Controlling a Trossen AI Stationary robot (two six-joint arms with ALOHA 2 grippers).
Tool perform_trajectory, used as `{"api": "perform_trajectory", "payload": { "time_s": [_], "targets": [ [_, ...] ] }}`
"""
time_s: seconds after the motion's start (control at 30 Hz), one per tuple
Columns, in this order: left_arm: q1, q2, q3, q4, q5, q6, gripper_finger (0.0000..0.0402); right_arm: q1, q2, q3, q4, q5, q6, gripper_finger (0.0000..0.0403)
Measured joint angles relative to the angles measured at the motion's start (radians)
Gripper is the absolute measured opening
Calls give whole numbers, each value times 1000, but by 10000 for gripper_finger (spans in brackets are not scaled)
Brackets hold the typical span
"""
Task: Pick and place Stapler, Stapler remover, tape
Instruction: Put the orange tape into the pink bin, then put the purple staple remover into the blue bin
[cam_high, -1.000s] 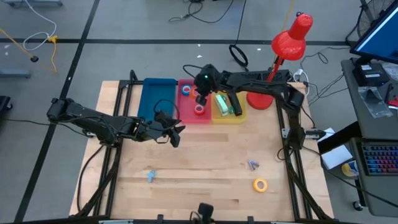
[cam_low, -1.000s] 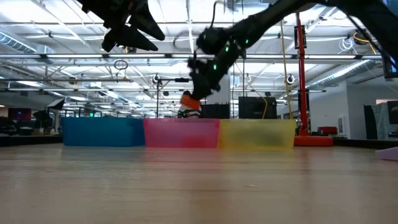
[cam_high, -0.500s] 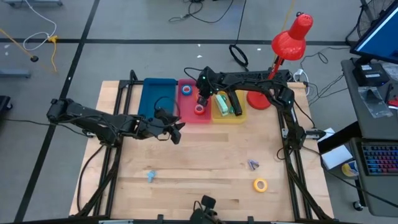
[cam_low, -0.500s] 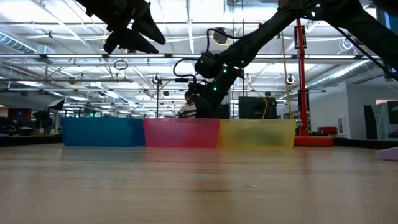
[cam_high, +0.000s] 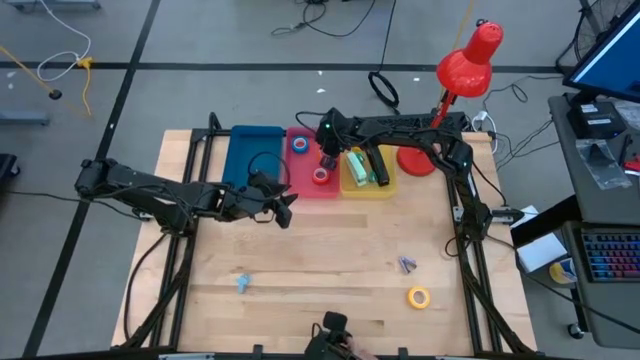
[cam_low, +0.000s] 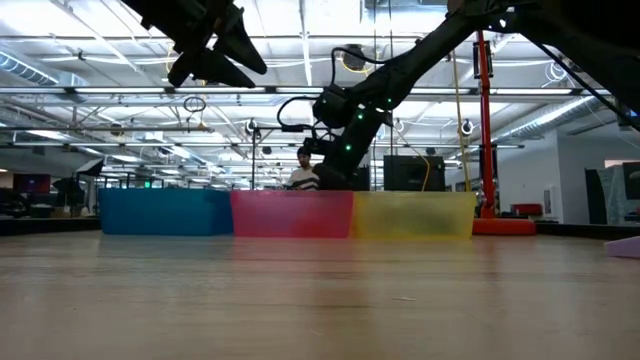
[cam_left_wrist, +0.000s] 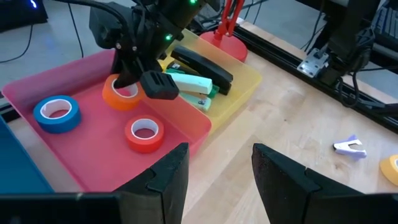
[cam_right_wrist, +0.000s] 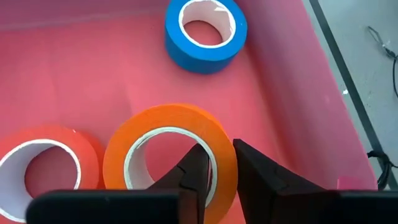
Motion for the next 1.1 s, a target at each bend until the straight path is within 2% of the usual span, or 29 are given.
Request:
{"api": "perform_trajectory", "payload": {
  "time_s": [0.4,0.5,0.63,0.83,1.1],
  "targets": [
    [0,0,0,0,0,-1,177,0,0,-1,8,3,-17,128],
    [0,0,0,0,6,-1,177,3,-2,-1,15,48,-24,142],
    [0,0,0,0,32,4,177,9,-57,-3,-16,55,-32,151],
    [-1,0,0,-2,33,6,177,78,-200,-2,-210,48,-12,147],
    [-1,0,0,-3,33,28,177,254,-422,-22,-506,45,103,141]
  ]
}}
